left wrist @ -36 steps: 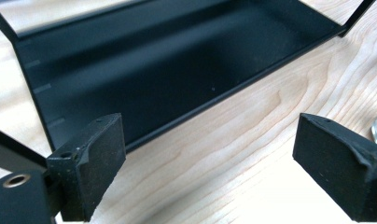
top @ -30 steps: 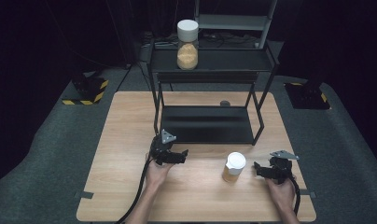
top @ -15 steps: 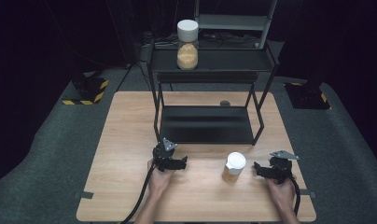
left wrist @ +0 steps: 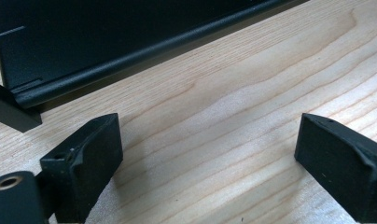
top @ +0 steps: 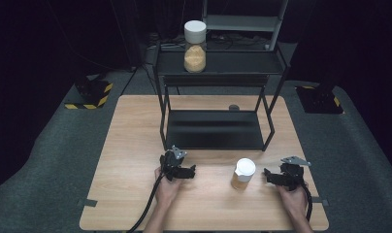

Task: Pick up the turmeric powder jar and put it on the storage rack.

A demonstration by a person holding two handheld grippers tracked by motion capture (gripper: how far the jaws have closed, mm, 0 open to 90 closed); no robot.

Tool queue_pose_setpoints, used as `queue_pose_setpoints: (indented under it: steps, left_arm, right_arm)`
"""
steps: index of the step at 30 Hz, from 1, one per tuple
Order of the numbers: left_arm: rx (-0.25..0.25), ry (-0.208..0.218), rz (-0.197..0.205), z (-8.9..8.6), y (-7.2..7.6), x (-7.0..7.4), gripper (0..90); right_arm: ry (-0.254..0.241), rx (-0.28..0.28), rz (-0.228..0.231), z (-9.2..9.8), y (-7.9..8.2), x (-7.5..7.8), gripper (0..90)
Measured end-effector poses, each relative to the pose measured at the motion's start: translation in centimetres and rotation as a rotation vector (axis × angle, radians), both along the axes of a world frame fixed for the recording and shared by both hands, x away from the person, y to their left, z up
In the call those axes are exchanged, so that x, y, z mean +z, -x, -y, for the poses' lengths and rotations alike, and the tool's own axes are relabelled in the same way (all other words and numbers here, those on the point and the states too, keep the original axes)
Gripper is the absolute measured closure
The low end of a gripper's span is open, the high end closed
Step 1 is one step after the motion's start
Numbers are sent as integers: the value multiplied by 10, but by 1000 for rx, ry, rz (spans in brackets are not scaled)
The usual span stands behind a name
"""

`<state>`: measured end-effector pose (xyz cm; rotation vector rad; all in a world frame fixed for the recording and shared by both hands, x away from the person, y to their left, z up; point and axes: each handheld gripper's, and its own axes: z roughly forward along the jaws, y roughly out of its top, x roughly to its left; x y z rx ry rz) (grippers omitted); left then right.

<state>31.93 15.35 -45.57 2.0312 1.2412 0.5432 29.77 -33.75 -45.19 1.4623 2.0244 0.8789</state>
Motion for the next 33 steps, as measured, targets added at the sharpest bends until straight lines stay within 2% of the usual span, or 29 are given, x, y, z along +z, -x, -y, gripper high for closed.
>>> queue_pose_setpoints:
  steps: [5, 10, 12, 17, 22, 27, 33]
  left_arm:
    - [1, 0, 0, 0, 0, 0, 75]
    - [8, -2, 1, 2, 1, 0, 73]
    - [9, -3, 0, 2, 1, 0, 73]
    - [11, -2, 1, 2, 1, 0, 72]
    - [11, -1, 1, 2, 1, 0, 72]
    - [11, -1, 1, 2, 1, 0, 72]
    - [12, -2, 0, 3, 1, 0, 72]
  right_arm:
    - [2, -6, -5, -3, -2, 0, 52]
    - [0, 16, -17, 1, -5, 3, 48]
    - [-37, 55, -33, 6, -5, 5, 34]
    - [-45, 169, -26, 4, 6, 11, 33]
    - [-92, 256, -32, 6, 18, 11, 39]
    - [-124, 320, -32, 4, 25, 8, 44]
    - [-151, 387, -14, -4, 25, 7, 53]
